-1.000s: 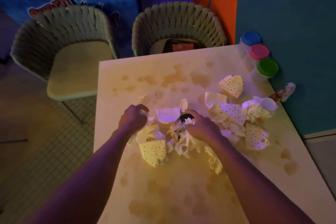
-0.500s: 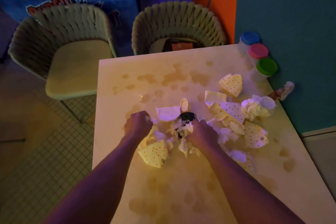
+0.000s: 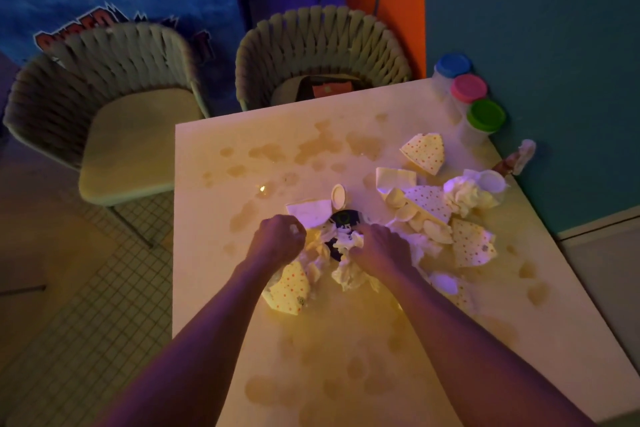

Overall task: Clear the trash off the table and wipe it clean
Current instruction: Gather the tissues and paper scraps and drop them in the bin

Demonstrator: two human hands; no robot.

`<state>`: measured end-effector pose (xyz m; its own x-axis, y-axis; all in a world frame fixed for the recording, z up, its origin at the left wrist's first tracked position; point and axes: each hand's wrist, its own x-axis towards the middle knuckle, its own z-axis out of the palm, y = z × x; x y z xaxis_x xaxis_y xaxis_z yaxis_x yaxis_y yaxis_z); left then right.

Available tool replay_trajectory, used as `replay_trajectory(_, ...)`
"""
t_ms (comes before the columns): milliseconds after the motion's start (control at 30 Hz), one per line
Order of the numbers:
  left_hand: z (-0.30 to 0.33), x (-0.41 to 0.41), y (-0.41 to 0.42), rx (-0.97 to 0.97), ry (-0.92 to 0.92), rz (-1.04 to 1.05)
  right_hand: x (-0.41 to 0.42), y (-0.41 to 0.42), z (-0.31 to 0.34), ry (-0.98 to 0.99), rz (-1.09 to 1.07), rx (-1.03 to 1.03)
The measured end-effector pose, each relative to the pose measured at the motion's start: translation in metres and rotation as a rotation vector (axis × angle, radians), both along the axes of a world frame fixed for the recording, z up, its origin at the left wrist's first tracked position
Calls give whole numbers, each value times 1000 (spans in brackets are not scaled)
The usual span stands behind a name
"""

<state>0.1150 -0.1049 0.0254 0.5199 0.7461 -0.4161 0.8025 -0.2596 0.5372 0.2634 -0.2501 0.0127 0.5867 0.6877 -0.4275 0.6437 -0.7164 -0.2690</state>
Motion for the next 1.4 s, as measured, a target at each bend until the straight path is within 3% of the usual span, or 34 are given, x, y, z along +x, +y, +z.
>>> replay_trajectory(333, -10, 31, -14, 92, 94, -91, 5, -30, 11, 123, -107, 141)
replay_trajectory(567, -20, 50, -30, 225, 238, -350, 12, -43, 16, 184, -262, 243)
replay_trajectory(833, -10, 45, -13, 72, -18, -157, 36, -51, 39, 373, -574, 461)
replay_trajectory(1000, 25, 36, 3, -106, -171, 124, 36, -54, 50, 550, -697, 578)
replay_trajectory(1200, 45, 7, 7, -58, -147, 257, 28, -44, 51, 649, -683, 582)
replay_trajectory(1400, 37, -13, 3, -56, 12, 110, 23, -29, 51, 618, -674, 617)
